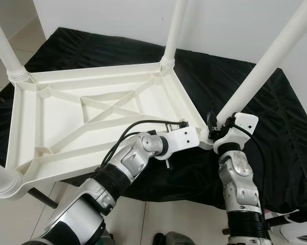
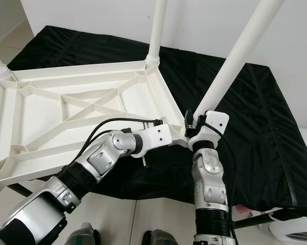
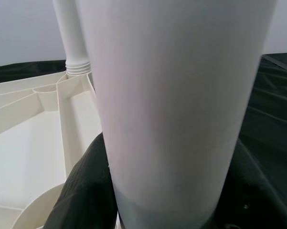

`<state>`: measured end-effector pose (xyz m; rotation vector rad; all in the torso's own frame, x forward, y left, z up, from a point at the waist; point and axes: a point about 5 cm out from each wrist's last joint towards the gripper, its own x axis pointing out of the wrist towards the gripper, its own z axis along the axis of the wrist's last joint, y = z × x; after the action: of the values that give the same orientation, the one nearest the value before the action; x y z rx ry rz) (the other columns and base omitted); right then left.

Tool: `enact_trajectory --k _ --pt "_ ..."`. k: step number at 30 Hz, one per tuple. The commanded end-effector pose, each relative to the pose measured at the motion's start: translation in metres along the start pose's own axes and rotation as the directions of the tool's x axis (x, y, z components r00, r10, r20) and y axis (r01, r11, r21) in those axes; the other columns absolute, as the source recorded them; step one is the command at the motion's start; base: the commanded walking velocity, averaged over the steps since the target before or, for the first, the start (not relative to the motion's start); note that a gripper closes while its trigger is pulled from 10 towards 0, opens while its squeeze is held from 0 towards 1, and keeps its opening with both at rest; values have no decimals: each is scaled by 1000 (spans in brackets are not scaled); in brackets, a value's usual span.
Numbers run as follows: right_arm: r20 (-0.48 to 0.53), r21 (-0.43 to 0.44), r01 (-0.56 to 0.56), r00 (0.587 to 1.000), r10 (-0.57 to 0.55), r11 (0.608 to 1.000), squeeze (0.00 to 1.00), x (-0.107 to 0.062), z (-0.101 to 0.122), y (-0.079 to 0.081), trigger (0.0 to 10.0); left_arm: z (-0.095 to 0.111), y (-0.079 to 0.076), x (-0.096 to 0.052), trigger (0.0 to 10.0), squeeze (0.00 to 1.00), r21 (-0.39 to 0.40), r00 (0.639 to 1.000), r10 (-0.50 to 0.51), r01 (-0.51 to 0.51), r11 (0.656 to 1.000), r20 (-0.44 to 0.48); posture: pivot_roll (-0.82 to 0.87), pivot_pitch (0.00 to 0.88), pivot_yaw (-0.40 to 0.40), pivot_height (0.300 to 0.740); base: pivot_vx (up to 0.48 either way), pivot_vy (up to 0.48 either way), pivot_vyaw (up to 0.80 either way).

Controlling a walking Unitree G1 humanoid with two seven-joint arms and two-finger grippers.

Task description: Building children table

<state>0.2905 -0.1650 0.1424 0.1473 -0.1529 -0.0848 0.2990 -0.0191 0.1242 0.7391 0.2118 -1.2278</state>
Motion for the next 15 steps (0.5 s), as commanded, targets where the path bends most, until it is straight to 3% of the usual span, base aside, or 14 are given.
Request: enact_trajectory --k 1,8,9,10,11,15 --pt "27 105 -110 994 107 988 0 1 6 32 10000 -16 -21 10 10000 0 -29 992 -98 96 995 -80 1 48 -82 740 0 0 0" --pt "30 104 -125 992 123 987 0 0 7 34 10000 -16 -22 10 10000 0 -29 992 -99 97 995 -80 1 44 -81 740 0 0 0" --pt "30 108 -126 992 123 986 149 -1 8 35 10000 -16 -22 10 10000 0 -29 992 -100 98 995 -80 1 43 -82 740 0 0 0" --pt "30 108 -126 992 123 986 149 -1 8 35 10000 -16 -22 10 10000 0 -29 992 -100 98 995 -80 1 43 -82 740 0 0 0" --pt "31 107 -129 992 126 986 1000 -1 9 34 10000 -16 -22 10 10000 0 -28 992 -101 99 995 -80 0 41 -80 740 0 0 0" --pt "33 97 -135 991 133 986 1000 -2 10 32 10000 -16 -23 10 10000 0 -27 991 -104 102 994 -80 0 38 -82 740 0 0 0"
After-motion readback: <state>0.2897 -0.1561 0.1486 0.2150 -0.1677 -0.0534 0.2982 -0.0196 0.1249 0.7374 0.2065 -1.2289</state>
